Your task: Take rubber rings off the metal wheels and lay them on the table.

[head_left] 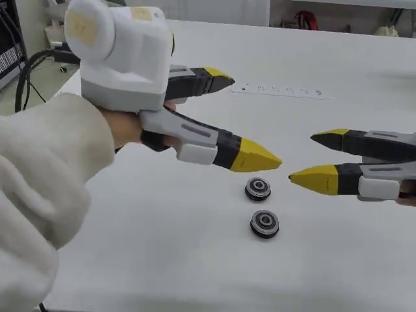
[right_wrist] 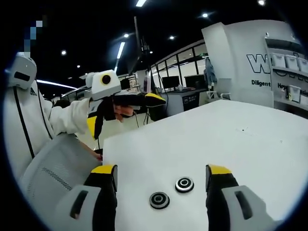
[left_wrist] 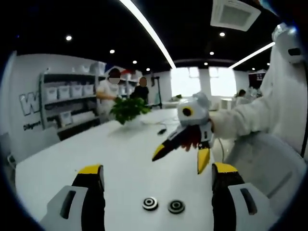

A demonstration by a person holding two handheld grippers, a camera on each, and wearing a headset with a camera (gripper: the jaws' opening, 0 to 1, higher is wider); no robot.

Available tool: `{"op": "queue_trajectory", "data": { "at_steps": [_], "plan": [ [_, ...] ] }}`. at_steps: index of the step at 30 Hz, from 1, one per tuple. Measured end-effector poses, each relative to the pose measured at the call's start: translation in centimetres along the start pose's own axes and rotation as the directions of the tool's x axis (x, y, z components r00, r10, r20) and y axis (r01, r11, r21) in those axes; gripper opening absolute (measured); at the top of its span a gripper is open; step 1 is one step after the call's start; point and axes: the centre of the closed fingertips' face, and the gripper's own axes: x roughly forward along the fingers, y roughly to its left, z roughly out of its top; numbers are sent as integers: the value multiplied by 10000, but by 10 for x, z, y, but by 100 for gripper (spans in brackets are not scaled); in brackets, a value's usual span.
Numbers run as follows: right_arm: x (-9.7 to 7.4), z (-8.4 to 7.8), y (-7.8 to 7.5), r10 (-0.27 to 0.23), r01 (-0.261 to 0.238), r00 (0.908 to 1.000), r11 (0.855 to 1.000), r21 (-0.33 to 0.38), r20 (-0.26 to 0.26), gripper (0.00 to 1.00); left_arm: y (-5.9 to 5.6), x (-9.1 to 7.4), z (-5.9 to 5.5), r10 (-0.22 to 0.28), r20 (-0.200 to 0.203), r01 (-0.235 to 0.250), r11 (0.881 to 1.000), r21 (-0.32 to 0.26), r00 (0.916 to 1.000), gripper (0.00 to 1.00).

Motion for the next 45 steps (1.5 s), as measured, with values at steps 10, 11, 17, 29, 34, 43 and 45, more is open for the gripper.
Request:
{"op": "queue_trajectory", "data": {
  "at_steps": [10,11,17,29,34,43,45],
  "plan": [
    [4,-39,-6,-25,98,9962,9965,833,-867,63,-4,11,-40,-107,-178,89,9948,-1019,9998,90],
    [5,-41,-5,-3,80,9960,9962,863,-893,63,-4,12,-44,-115,-202,92,9940,-1091,9997,89],
    [11,-55,-1,168,-37,9932,9936,1128,-1156,57,4,15,-53,347,2,-343,9891,-1432,9994,85],
    [20,-63,0,239,-127,9966,9902,1388,-793,46,-9,23,-82,-207,-461,137,9891,-1466,9987,68],
    [24,-79,7,542,-390,9875,9938,1037,-1481,41,-21,34,-95,-562,-774,447,9887,-1433,9954,60],
    [33,-104,10,564,-451,9674,9977,510,-2470,36,-32,44,-121,-744,-1512,592,9929,-1029,9857,45],
    [34,-109,11,590,-537,9616,9982,269,-2680,34,-30,45,-126,-659,-1727,526,9953,-809,9828,43]
  ]
}}
